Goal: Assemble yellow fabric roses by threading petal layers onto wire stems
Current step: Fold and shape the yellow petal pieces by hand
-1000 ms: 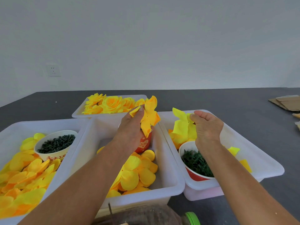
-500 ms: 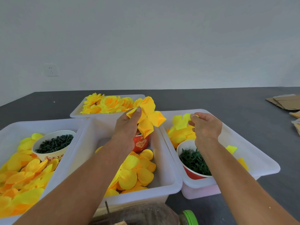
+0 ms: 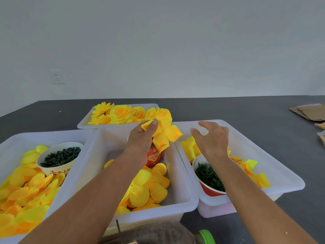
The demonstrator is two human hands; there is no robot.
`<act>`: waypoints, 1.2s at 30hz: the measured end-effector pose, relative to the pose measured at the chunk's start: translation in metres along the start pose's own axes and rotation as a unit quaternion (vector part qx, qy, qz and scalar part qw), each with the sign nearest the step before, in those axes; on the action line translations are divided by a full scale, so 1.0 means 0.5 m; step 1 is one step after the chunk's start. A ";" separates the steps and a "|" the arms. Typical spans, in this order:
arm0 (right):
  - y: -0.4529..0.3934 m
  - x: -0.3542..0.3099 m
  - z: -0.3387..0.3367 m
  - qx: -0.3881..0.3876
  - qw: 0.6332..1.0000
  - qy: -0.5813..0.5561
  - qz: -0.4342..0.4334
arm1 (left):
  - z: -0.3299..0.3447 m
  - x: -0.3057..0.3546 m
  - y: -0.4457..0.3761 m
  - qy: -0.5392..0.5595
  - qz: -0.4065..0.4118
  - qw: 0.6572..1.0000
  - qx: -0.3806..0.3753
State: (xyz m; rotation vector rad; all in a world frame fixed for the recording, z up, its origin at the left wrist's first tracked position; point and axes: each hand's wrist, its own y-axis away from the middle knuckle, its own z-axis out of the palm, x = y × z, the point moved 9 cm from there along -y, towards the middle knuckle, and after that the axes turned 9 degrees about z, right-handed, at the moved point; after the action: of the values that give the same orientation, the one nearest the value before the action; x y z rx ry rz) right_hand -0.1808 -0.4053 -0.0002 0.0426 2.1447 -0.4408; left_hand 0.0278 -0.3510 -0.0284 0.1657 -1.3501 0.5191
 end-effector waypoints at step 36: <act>-0.007 0.047 0.013 -0.031 0.914 0.401 0.048 | -0.003 0.086 0.046 -0.106 0.052 0.990 -0.076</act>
State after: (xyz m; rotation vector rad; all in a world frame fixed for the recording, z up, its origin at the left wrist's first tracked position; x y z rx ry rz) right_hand -0.1900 -0.4140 -0.0213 0.3448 2.9470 -0.3207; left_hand 0.0244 -0.3188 0.0083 0.0257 -1.6072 0.4931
